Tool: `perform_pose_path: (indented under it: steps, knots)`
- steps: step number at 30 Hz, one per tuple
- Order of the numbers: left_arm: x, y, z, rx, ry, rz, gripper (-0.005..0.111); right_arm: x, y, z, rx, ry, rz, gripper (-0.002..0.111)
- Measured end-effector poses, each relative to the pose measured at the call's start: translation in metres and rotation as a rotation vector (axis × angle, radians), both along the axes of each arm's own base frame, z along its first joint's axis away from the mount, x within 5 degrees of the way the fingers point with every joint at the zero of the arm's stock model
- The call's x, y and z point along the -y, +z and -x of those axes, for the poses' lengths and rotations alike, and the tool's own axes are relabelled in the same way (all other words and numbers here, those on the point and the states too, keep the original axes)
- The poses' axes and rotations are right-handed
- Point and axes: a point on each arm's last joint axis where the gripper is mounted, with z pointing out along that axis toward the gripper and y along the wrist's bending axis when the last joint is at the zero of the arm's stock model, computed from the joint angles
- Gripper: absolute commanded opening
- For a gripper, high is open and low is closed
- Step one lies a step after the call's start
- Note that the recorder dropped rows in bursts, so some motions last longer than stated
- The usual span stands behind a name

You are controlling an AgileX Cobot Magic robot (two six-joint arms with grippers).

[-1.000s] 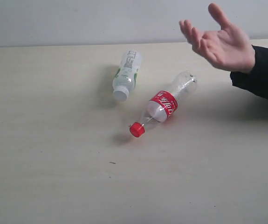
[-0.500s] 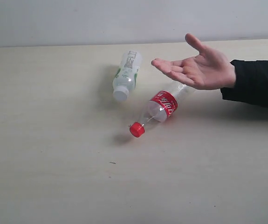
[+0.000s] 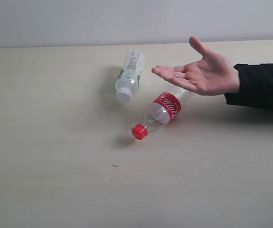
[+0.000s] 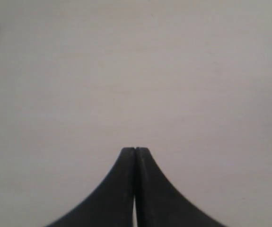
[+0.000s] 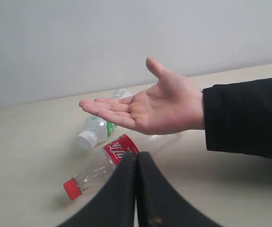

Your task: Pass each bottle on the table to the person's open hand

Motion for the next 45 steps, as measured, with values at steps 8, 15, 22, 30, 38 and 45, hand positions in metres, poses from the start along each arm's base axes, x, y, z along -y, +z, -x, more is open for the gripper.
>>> perform_pose_path:
  steps: [8, 15, 22, 30, 38, 45]
  knots:
    - [0.087, -0.06, -0.06, -0.187, -0.216, 0.215, 0.006, 0.0, 0.0, 0.0, 0.0, 0.0, 0.0, 0.0]
    - [0.146, -0.093, -0.114, -0.094, -0.247, 0.283, 0.059, 0.0, 0.0, 0.0, 0.0, 0.0, 0.0, 0.0]
    - [0.179, -0.112, -0.144, -0.045, -0.284, 0.319, 0.07, 0.0, 0.0, 0.0, 0.0, 0.0, 0.0, 0.0]
    - [0.201, -0.123, -0.17, -0.009, -0.303, 0.354, 0.074, 0.0, 0.0, 0.0, 0.0, 0.0, 0.0, 0.0]
    - [0.217, -0.142, -0.183, -0.01, -0.324, 0.353, 0.074, 0.0, 0.0, 0.0, 0.0, 0.0, 0.0, 0.0]
    - [0.226, -0.159, -0.189, -0.022, -0.343, 0.334, 0.074, 0.0, 0.0, 0.0, 0.0, 0.0, 0.0, 0.0]
